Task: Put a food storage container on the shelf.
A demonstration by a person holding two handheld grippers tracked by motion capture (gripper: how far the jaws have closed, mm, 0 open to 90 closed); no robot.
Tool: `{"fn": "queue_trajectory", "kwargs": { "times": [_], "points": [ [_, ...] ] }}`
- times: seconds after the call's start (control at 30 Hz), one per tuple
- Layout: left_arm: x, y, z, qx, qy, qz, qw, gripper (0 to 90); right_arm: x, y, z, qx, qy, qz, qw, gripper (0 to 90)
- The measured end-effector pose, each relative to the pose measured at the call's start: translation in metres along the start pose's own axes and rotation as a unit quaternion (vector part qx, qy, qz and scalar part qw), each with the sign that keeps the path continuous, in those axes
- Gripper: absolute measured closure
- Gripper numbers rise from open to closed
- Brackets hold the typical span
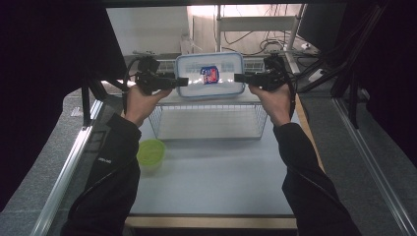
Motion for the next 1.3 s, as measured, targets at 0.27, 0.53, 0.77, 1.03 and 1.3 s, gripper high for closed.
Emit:
{"fn": "queue_trajectory", "kwargs": {
  "times": [0.27,0.53,0.77,1.03,1.3],
  "points": [
    [0.000,0.006,0.000,-0.008,0.011,0.010,0.9999,25.7,0.005,0.000,-0.007,-0.005,0.004,0.003,1.0000,54.2],
    [-0.004,0.015,0.003,-0.010,-0.005,0.014,0.9998,17.1,0.006,0.001,-0.011,-0.008,0.014,0.013,0.9998,53.7],
    [-0.007,0.023,0.003,-0.009,-0.013,0.020,0.9997,6.6,0.007,-0.005,-0.010,-0.008,0.005,0.011,0.9999,58.0],
    [-0.020,0.015,0.005,0.014,-0.031,0.038,0.9987,2.0,0.002,-0.001,-0.013,-0.014,-0.005,0.013,0.9998,58.2],
    [0.010,-0.013,-0.004,0.029,0.039,0.068,0.9965,31.4,-0.001,0.000,-0.019,-0.019,-0.018,0.009,0.9996,60.6]
  ]
}}
Point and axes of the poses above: each handheld gripper's, and its own axes: y roughly forward along the jaws, z roughly out of its top, x roughly to its right, the point moved 4 cm from there along y, roughly forward along the jaws, and after that the axes turned 1 degree about -x, right-handed, at the moved point
